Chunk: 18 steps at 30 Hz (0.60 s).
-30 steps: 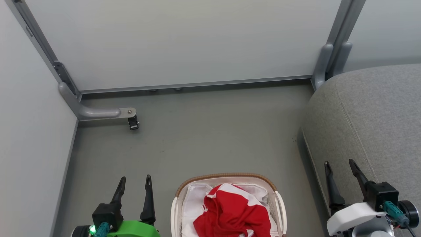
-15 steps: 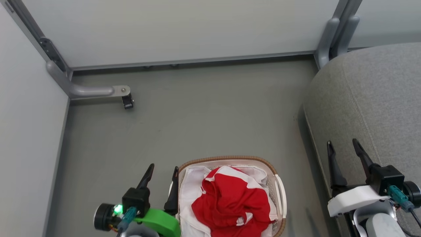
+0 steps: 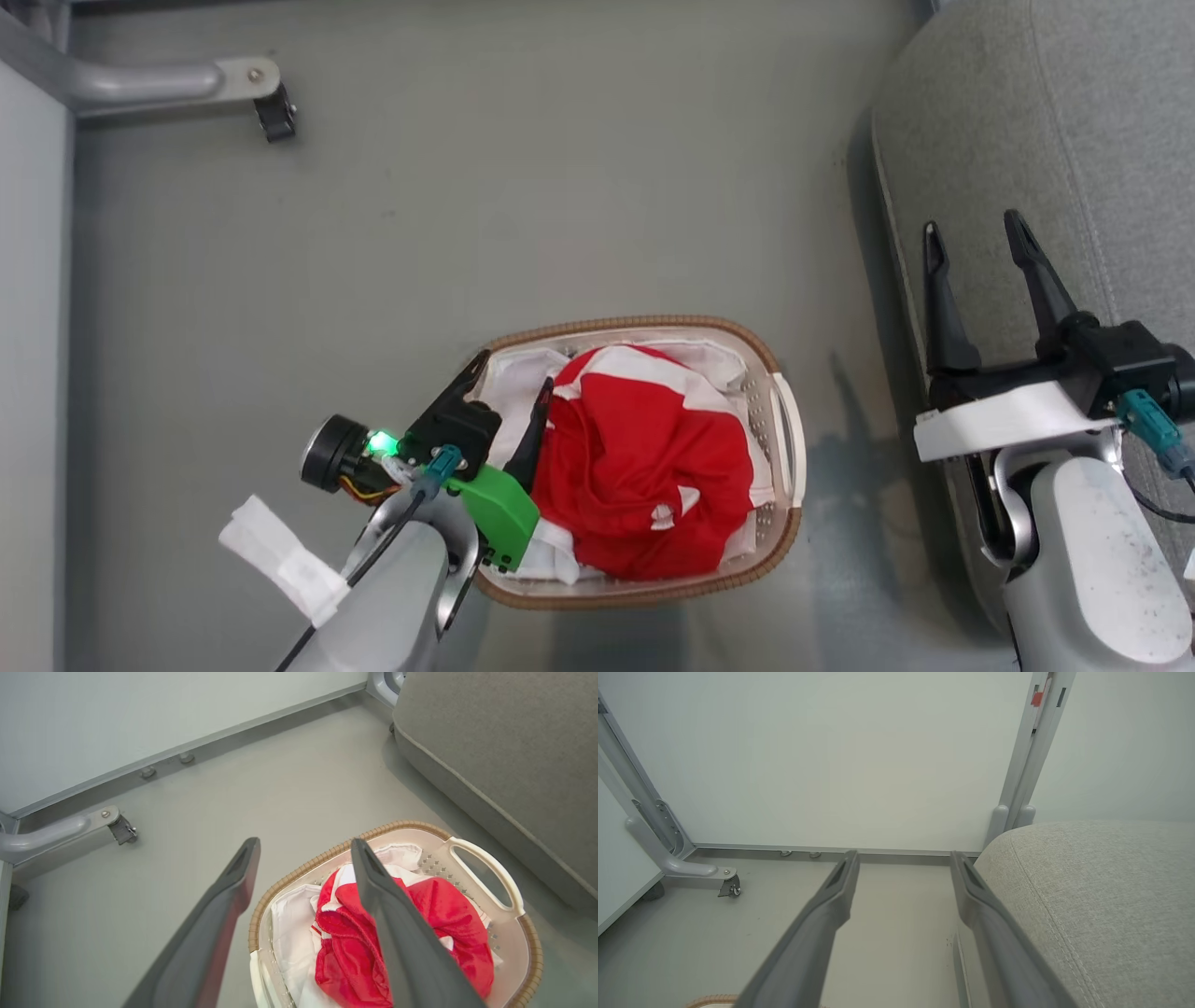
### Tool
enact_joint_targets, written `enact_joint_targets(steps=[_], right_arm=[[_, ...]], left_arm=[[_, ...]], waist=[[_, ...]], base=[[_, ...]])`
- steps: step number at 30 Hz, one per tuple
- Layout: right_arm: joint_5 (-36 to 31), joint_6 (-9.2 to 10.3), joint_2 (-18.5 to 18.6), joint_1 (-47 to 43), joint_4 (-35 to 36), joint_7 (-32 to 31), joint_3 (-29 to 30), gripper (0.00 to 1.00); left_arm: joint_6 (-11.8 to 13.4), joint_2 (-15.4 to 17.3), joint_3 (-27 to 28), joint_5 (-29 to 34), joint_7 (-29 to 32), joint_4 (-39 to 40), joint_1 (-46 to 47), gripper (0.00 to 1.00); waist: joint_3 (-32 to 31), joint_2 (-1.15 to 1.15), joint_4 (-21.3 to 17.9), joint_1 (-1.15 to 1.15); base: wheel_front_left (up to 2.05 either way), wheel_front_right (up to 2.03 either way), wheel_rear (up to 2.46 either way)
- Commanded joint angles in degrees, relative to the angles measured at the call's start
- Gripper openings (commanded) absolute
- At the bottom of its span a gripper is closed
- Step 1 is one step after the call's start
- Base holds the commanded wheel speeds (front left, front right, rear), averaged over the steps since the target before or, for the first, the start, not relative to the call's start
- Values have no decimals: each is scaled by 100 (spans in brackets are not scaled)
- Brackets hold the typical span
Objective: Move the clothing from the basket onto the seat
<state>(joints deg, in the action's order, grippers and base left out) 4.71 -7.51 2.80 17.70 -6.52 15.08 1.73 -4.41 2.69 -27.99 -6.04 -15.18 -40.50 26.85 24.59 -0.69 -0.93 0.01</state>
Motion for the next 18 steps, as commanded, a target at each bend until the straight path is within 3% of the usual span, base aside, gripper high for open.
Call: enact_joint_targets(steps=[1, 18], right_arm=[[53, 4, 18, 171, 49, 14, -24, 100], [141, 4, 18, 635, 323, 14, -392, 100]], left_arm=[[-41, 36, -83, 43, 3, -135, 233, 100], [-242, 37, -1340, -613, 9, -1742, 1278, 100]], waist=[[1043, 69, -424, -1], [2070, 69, -1000, -1]], base=[[0, 0, 0], [0, 0, 0]])
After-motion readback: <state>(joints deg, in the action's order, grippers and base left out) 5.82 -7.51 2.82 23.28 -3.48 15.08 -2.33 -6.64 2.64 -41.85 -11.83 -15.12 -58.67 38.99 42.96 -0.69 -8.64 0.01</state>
